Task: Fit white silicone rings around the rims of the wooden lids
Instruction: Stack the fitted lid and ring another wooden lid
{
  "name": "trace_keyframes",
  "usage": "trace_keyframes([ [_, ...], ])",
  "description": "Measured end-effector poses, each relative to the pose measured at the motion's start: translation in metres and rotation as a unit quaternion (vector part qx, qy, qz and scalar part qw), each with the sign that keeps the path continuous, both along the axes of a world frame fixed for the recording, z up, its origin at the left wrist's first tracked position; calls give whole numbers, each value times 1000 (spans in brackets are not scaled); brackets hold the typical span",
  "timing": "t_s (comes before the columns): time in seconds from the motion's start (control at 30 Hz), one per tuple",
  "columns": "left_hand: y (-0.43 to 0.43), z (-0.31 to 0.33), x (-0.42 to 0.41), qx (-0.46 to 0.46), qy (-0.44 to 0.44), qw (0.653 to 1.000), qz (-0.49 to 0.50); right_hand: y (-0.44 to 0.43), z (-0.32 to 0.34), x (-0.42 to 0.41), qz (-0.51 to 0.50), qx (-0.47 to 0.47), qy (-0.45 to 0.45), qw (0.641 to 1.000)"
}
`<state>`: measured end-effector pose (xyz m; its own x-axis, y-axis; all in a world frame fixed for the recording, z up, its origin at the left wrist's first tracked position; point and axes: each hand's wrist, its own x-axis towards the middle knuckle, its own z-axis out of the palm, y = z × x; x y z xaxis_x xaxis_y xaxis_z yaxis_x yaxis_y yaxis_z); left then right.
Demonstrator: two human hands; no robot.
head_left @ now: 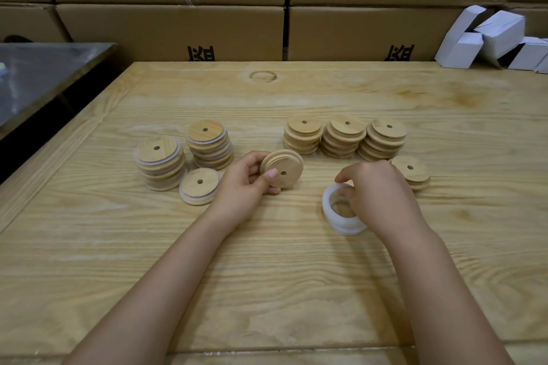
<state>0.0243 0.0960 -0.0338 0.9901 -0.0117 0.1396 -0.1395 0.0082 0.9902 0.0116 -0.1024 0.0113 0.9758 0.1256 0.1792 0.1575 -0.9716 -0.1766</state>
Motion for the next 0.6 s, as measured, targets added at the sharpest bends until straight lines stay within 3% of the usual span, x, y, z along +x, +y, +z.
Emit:
trace_keyframes([
  [0.43, -1, 2, -1, -3, 9, 1000, 3, -2, 4, -1, 14, -3, -23, 1000],
  [0.6, 0, 3, -1, 0, 13, 1000, 4, 1, 5, 0, 12, 88, -31, 996],
])
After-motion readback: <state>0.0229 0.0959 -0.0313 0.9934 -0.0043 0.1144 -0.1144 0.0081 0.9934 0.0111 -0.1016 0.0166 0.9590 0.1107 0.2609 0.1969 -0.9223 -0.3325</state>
